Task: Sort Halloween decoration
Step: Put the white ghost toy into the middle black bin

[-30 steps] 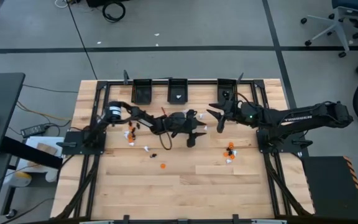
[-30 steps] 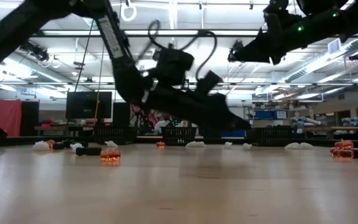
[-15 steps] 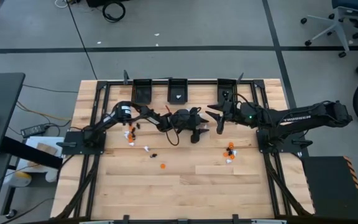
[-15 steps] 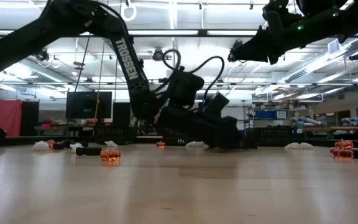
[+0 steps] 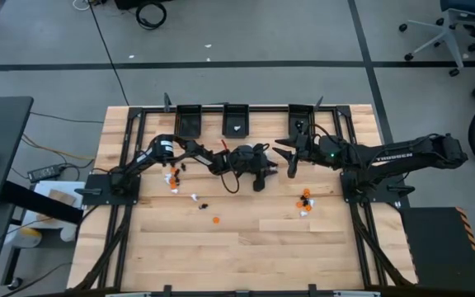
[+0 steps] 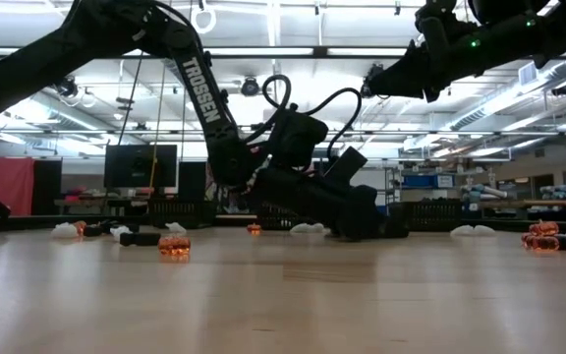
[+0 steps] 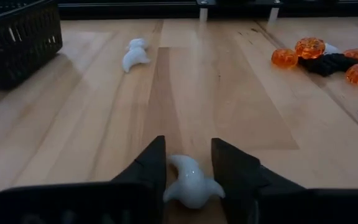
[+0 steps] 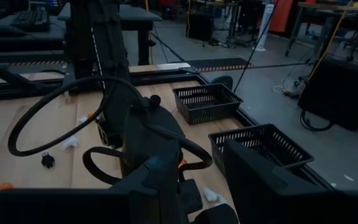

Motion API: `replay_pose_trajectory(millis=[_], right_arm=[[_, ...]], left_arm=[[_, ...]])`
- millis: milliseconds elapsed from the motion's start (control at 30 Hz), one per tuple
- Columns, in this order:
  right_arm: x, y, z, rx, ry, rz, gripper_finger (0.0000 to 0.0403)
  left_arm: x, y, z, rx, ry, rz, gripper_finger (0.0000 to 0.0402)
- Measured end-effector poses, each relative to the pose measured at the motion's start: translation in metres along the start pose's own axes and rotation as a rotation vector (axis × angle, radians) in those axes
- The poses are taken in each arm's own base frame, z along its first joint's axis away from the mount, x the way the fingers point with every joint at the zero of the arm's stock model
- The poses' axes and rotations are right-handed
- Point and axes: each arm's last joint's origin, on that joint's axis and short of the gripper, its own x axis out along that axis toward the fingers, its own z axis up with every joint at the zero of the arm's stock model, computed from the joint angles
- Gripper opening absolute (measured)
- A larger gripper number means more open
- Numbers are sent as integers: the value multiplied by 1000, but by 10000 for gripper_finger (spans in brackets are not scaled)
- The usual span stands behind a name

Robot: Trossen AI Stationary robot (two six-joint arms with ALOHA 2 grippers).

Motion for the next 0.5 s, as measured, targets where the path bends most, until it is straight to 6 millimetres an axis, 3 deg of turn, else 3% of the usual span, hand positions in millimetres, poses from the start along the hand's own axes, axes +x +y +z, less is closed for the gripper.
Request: replay_pose_trajectory(millis=[267, 500], right_arm=[[0, 0, 0, -1, 4, 0, 132], [0, 0, -1, -3, 10, -10, 132]], left_arm=[[0, 0, -2, -20, 10, 1, 82], [-8, -1, 16, -18, 35, 1, 83]])
